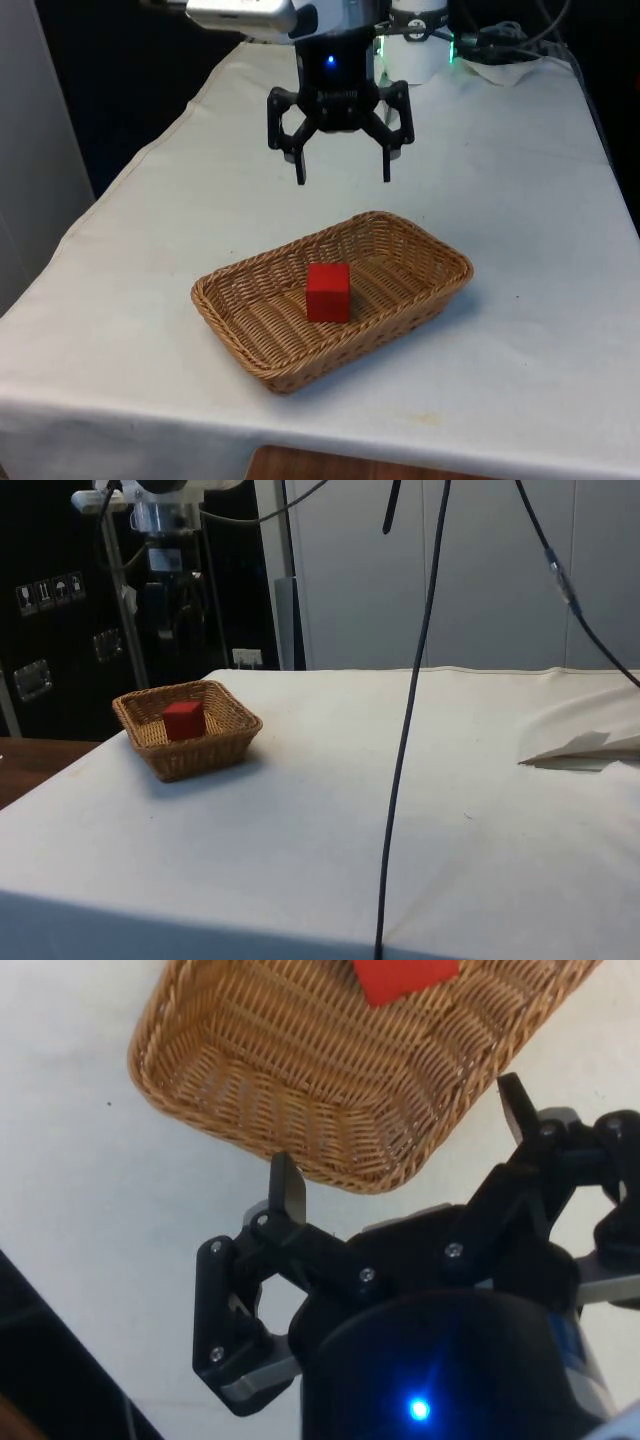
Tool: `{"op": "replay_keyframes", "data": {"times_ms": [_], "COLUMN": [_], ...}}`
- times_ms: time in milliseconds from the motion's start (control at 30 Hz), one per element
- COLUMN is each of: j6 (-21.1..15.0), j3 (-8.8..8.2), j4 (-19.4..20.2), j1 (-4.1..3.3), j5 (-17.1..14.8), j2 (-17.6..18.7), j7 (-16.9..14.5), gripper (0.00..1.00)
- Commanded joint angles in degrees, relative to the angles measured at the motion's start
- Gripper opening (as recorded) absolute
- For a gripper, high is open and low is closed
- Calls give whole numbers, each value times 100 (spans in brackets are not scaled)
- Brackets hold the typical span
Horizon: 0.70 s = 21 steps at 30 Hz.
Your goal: Pick up the cube and place it into the basket.
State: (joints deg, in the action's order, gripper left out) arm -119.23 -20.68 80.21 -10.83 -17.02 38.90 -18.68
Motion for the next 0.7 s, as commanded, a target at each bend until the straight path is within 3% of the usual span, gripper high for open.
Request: {"op": "replay_keyframes", "data": {"times_ms": [0,33,267,300,333,533,567,667], "j6": [0,-57,-57,0,-57,-63,0,-69], "j3": [0,-23,-17,0,-17,-11,6,-11], "j4": [34,206,516,413,550,831,756,951], "j1": [-6,-52,-92,-57,-97,-126,-97,-149], "j5": [11,46,103,74,109,155,126,172], "j2": [-34,-172,-464,-384,-498,-739,-688,-848], "j7": [-6,-6,-6,-6,-6,-17,-17,-11], "gripper": [100,100,100,100,100,100,100,100]}}
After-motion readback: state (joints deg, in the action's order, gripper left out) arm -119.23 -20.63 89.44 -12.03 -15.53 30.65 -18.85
